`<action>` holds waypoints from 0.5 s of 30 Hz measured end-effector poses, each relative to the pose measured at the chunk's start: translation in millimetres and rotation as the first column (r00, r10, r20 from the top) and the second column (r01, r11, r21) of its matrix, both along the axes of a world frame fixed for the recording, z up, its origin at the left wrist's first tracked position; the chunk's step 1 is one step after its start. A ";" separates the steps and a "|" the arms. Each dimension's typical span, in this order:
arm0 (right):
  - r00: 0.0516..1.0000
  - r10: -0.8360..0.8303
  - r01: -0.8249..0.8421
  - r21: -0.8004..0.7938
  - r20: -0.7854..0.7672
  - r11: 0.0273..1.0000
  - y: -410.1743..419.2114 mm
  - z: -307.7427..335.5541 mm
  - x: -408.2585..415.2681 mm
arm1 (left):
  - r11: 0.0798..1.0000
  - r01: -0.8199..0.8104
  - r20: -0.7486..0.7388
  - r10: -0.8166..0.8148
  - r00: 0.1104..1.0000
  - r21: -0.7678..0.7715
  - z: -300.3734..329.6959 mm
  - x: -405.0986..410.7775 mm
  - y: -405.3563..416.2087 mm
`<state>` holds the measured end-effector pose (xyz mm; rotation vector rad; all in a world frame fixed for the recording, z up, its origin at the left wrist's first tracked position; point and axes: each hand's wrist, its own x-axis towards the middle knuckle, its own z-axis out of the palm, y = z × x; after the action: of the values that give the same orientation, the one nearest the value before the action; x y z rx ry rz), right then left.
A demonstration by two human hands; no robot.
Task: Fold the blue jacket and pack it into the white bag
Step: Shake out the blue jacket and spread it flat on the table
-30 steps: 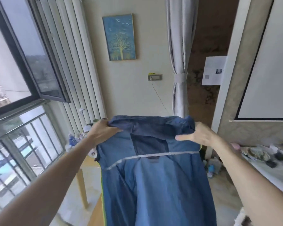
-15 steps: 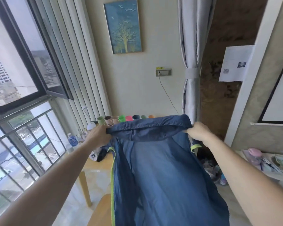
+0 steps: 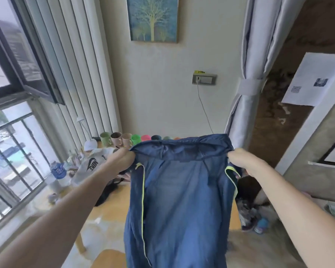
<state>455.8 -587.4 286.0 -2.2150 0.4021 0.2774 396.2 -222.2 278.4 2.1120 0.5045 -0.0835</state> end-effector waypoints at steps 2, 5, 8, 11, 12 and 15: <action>1.000 -0.027 0.028 0.054 -0.013 0.998 10.7 3.4 25.9 | 0.975 -0.036 -0.050 0.026 0.998 -0.219 1.2 25.6 2.8; 0.991 -0.083 0.106 0.238 -0.106 0.965 30.2 12.1 60.2 | 0.873 -0.045 -0.092 0.001 0.996 -0.485 -0.8 66.8 9.7; 0.977 -0.157 0.205 0.424 -0.146 0.882 50.7 9.6 107.7 | 0.777 -0.079 -0.099 0.022 0.995 -0.624 -7.0 112.3 20.6; 0.955 -0.223 0.295 0.559 -0.196 0.775 75.6 -10.6 160.5 | 0.775 -0.076 -0.135 -0.012 0.991 -0.627 -14.0 152.8 17.5; 0.946 -0.250 0.324 0.582 -0.207 0.746 83.7 -19.2 178.2 | 0.773 -0.088 -0.116 0.019 0.993 -0.628 -19.0 167.2 14.6; 0.929 -0.301 0.369 0.605 -0.216 0.705 102.3 -54.7 236.1 | 0.783 -0.144 -0.122 0.087 0.989 -0.606 -45.1 218.5 7.6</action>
<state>691.9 -485.1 231.3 -1.4205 0.6515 0.2768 614.6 -214.6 233.3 1.4335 0.5678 -0.2389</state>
